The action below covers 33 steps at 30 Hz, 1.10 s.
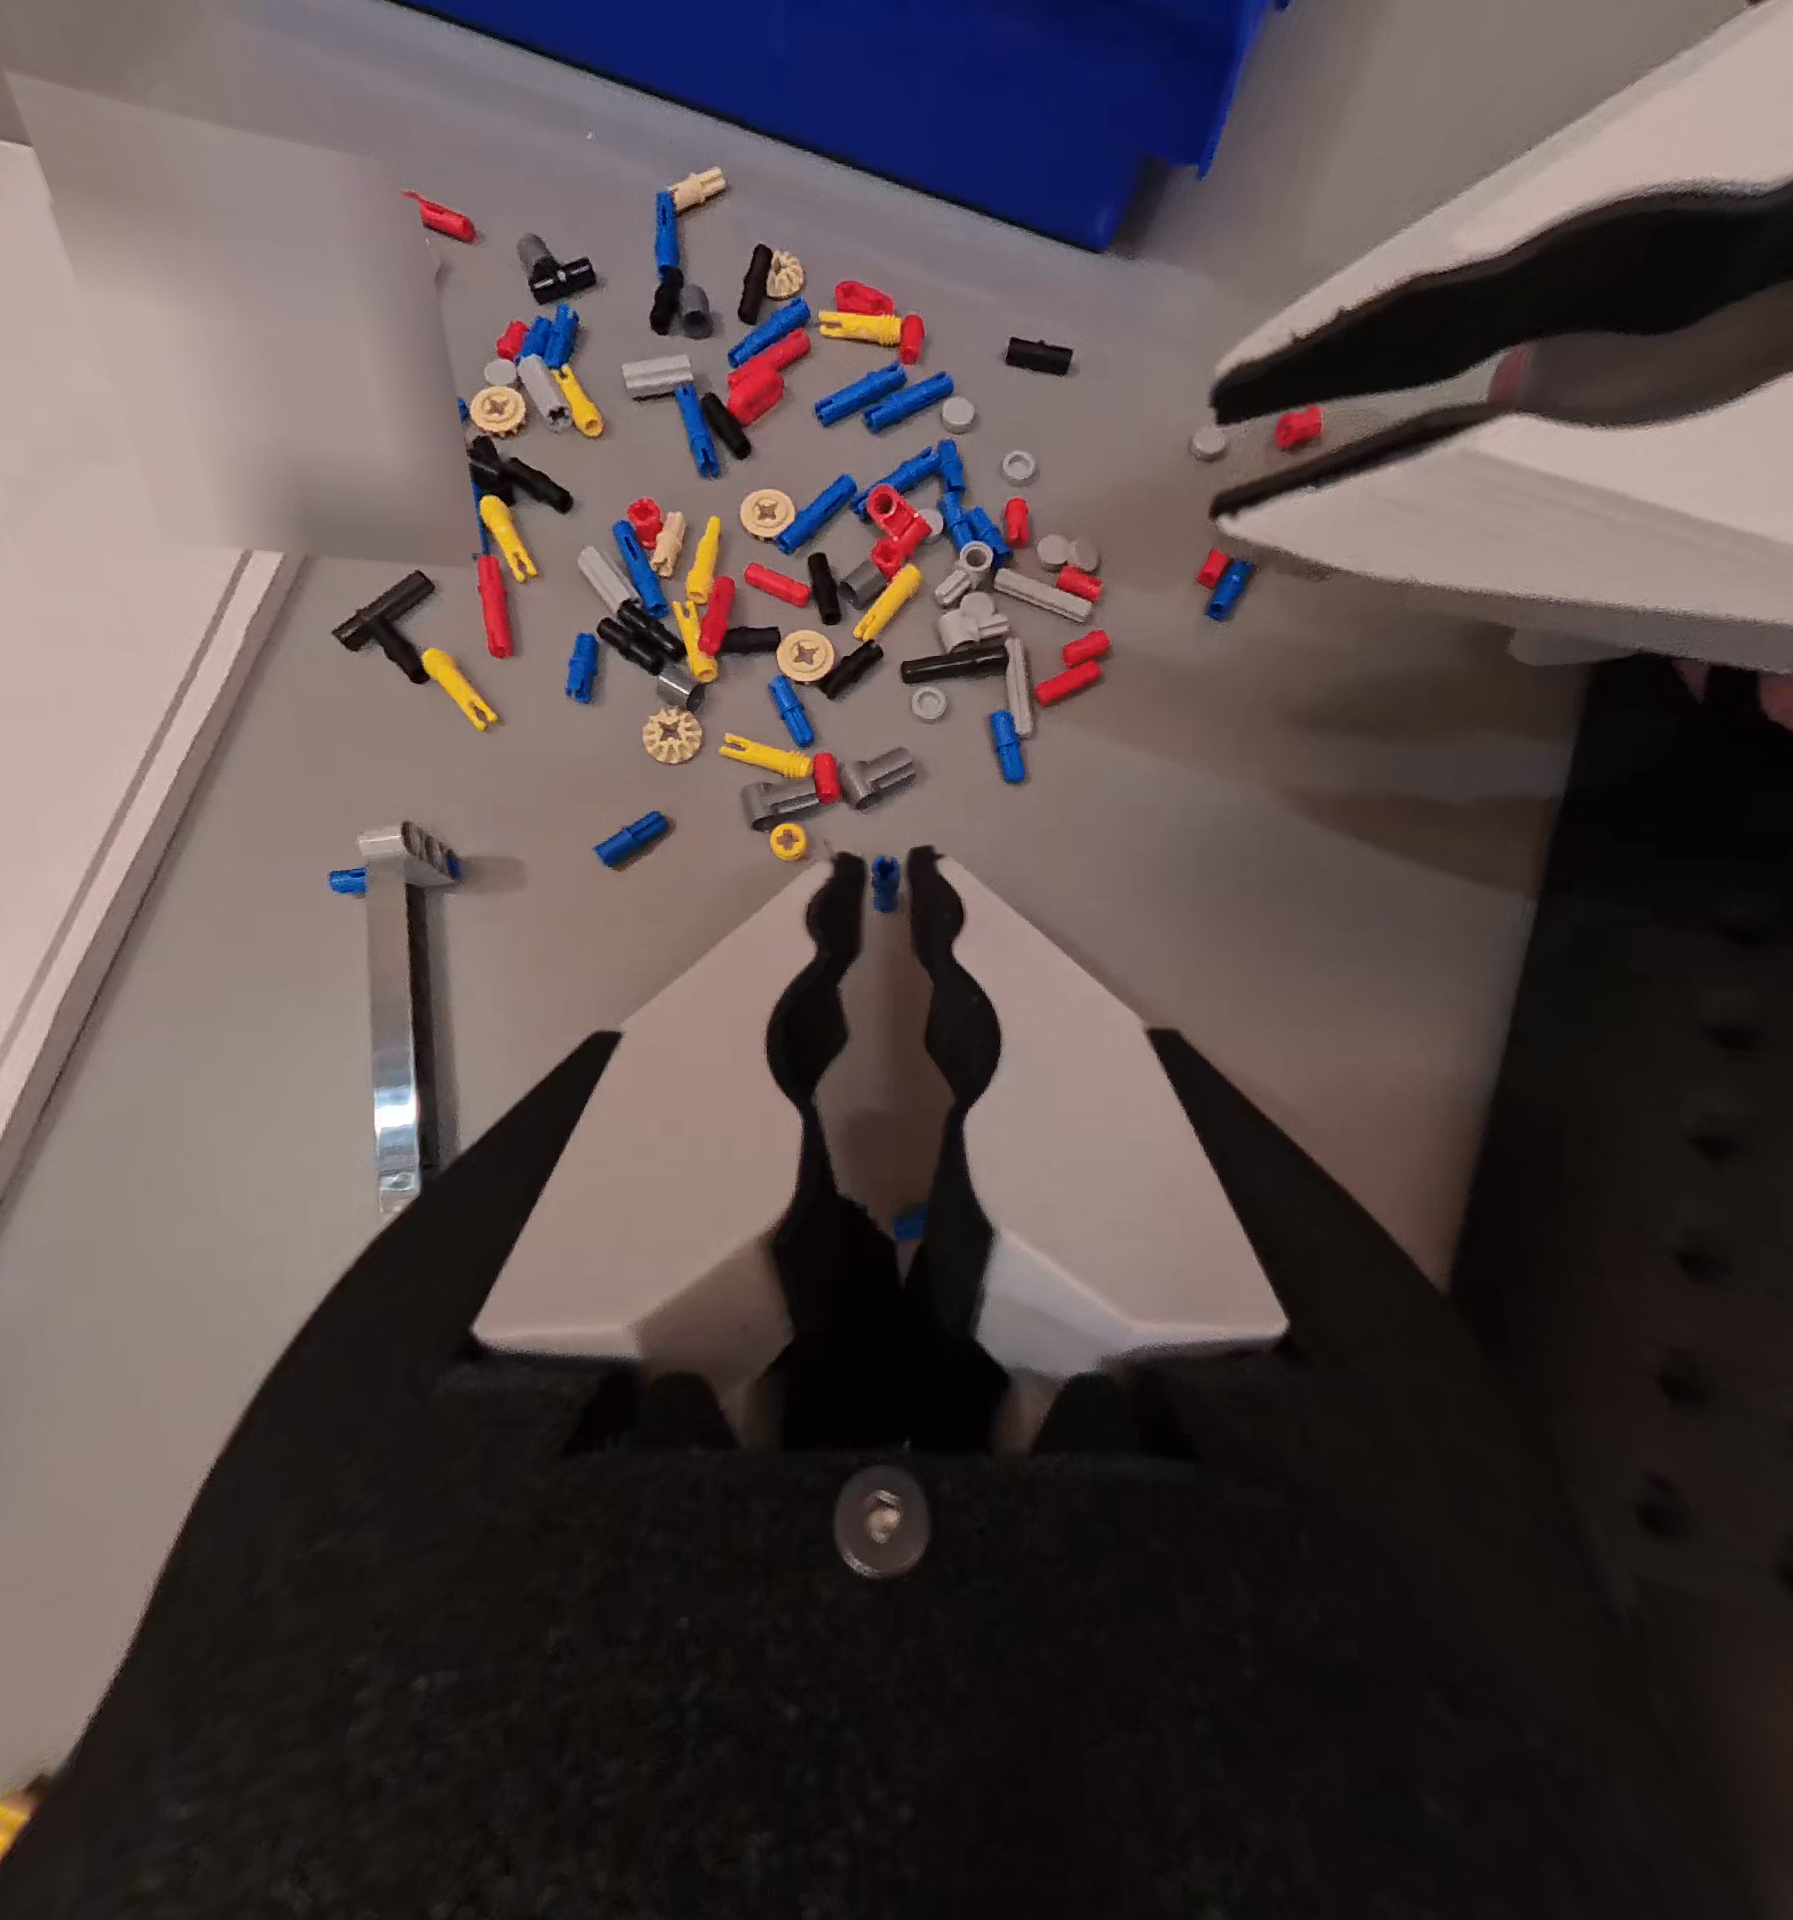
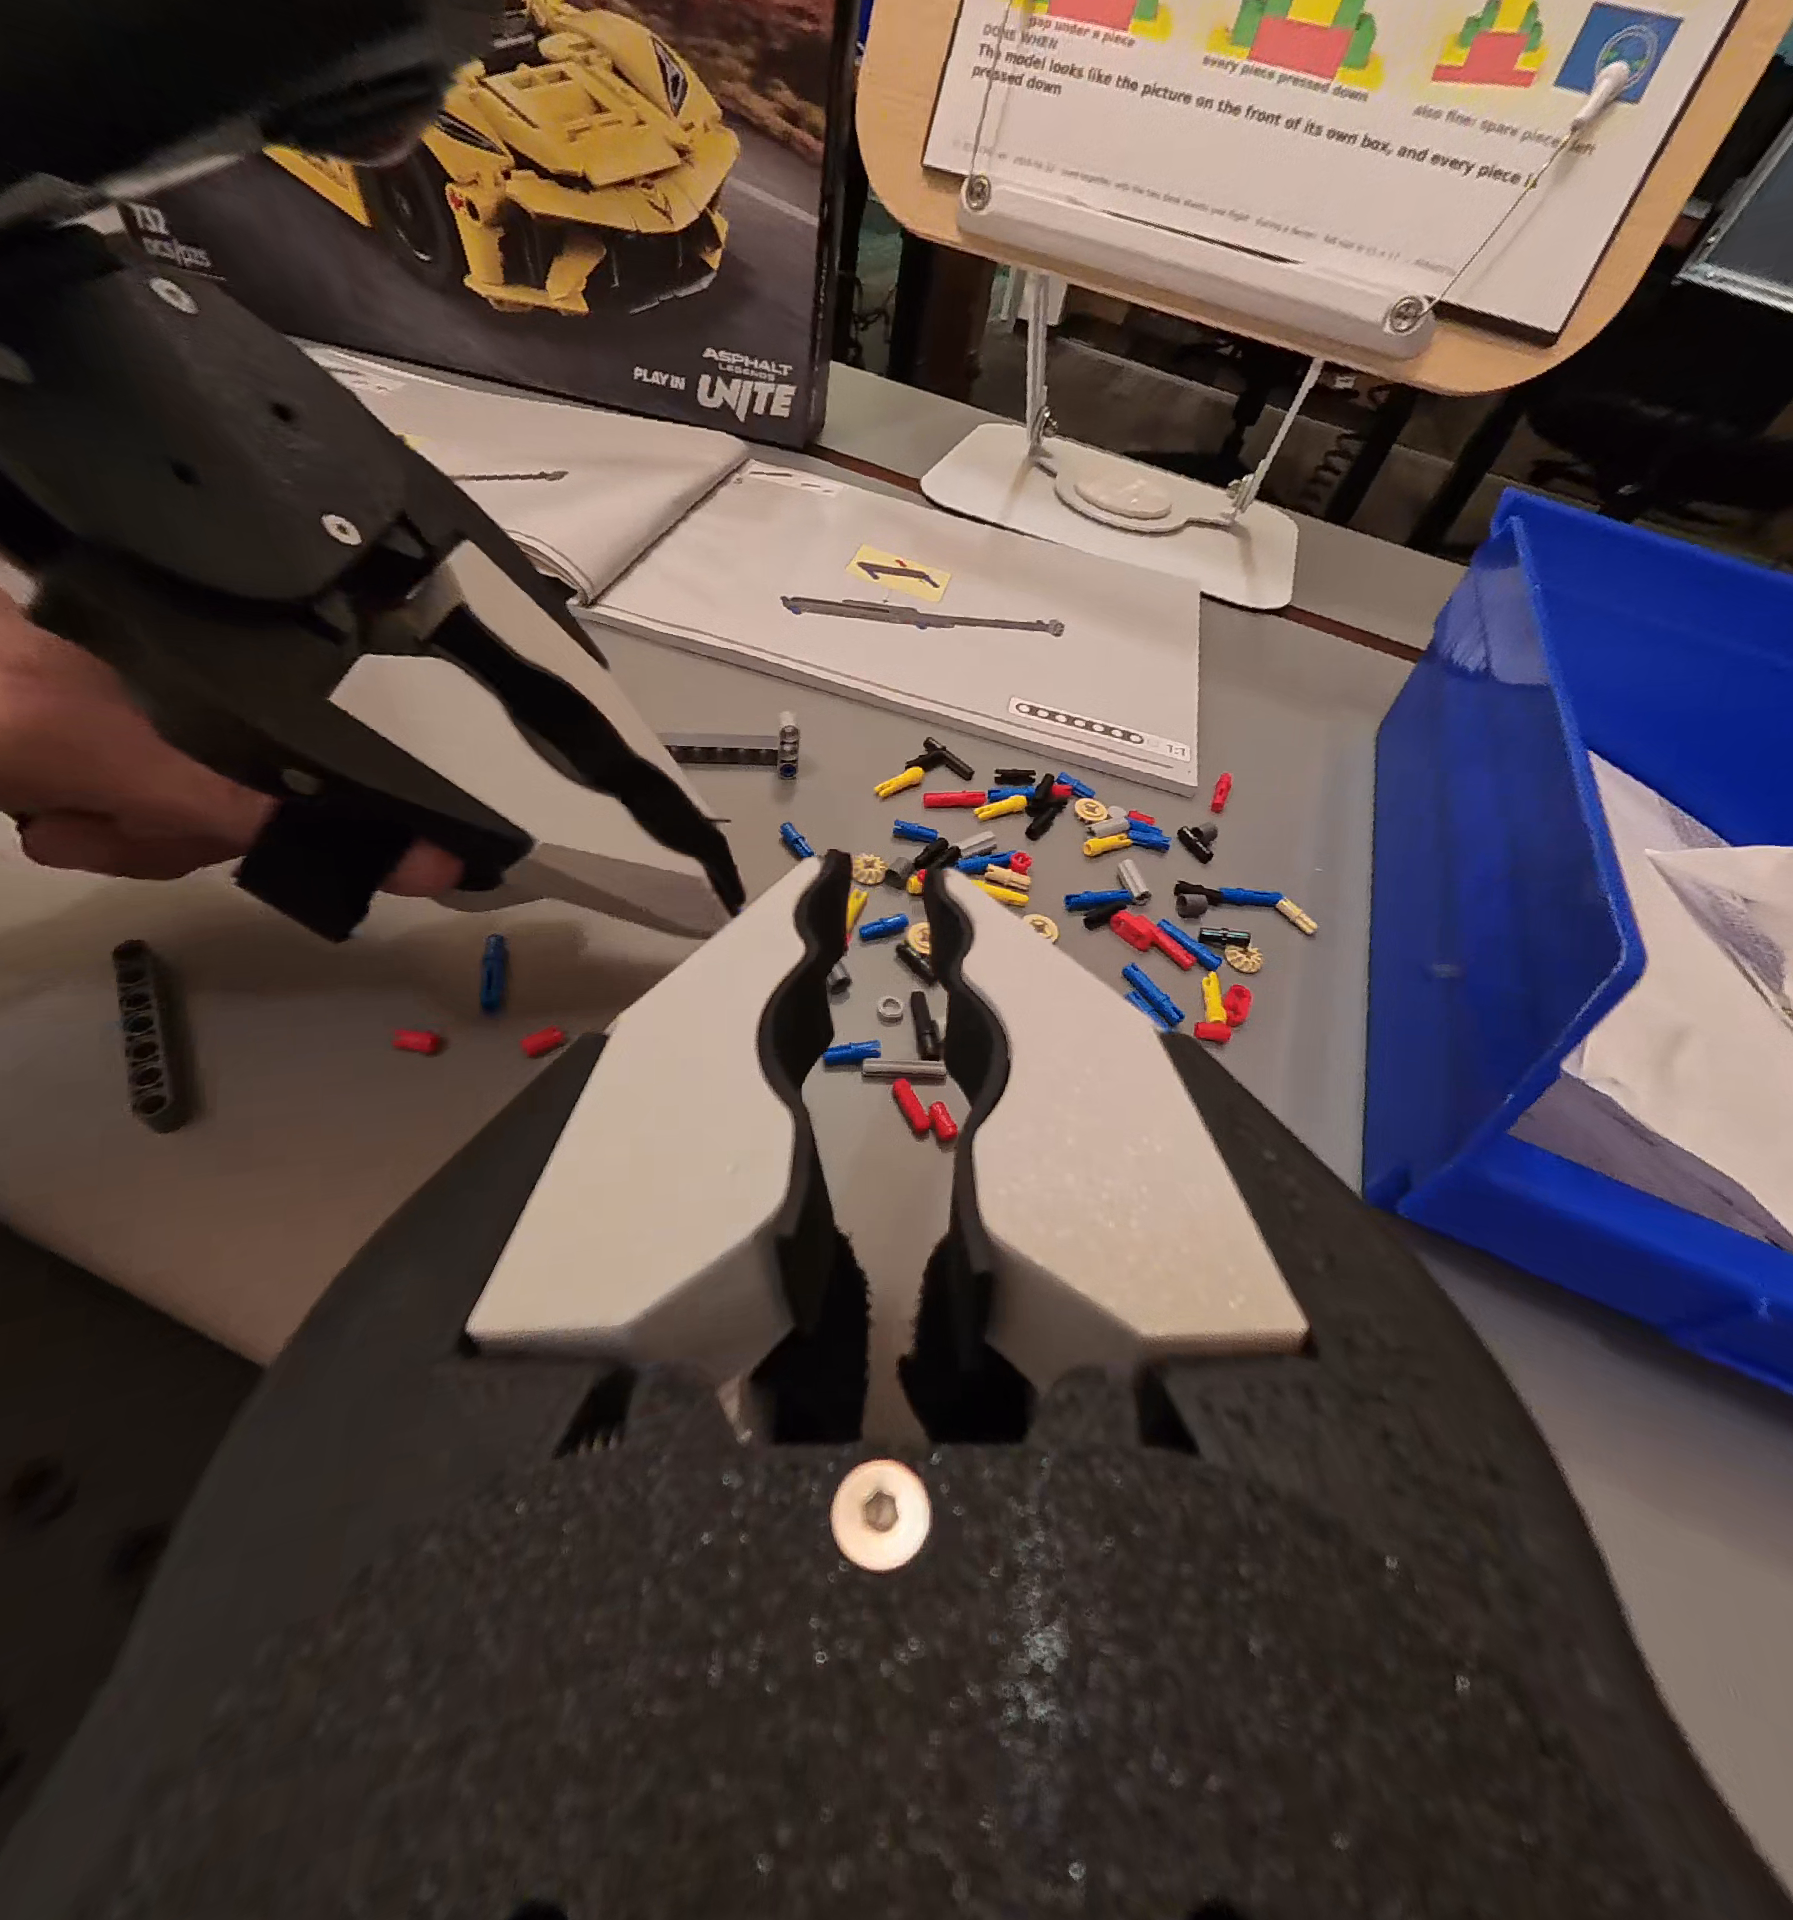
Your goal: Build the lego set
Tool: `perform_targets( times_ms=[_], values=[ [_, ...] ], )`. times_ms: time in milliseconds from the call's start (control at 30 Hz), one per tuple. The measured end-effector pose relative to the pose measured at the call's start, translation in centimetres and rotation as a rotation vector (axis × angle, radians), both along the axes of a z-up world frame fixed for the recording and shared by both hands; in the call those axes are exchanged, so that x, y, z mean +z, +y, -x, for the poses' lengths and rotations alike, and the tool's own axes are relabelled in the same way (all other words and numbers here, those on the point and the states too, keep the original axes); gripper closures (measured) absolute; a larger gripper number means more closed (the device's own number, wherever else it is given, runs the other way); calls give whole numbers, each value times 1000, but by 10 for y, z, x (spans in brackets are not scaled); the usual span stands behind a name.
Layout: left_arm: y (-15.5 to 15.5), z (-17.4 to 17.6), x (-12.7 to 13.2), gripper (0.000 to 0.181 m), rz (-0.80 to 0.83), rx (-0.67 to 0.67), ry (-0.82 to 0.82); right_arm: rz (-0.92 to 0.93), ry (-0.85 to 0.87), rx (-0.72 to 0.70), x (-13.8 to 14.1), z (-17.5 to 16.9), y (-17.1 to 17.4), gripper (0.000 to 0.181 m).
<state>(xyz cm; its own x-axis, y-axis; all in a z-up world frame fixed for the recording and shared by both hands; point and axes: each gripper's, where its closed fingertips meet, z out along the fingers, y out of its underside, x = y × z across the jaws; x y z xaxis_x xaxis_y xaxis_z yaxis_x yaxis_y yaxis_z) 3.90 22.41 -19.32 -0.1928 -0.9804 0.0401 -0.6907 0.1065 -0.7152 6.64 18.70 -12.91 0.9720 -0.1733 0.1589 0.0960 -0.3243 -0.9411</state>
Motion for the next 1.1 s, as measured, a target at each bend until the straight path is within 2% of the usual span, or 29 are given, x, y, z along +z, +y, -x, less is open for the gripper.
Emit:
perform_targets(
  times_ms=[267,300,367,467,533,633,800,900,1100],
  values=[
    [9,-1,7,178,86,25,-54,27,24,36,-5,4,2,167],
    [9,0,16,178,155,35,-91,28,53,66,-6,8,3,167],
    [5,3,50,178,376,40,-236,-7,183,142,0,18,4,167],
    [2,18,114,178,732,8,-503,-333,629,337,51,38,5,160],
    [0,31,141,179,859,-30,-627,-534,897,489,85,49,3,157],
    [0,45,164,179,982,-56,-738,-557,900,546,95,67,16,156],
    [0,55,172,180,1072,-81,-797,-580,971,596,105,77,30,160],
    [2,56,173,180,1056,-66,-819,-578,994,637,108,82,31,165],
    [3,55,172,180,1060,-69,-815,-562,980,622,106,86,36,168]
  ],
)
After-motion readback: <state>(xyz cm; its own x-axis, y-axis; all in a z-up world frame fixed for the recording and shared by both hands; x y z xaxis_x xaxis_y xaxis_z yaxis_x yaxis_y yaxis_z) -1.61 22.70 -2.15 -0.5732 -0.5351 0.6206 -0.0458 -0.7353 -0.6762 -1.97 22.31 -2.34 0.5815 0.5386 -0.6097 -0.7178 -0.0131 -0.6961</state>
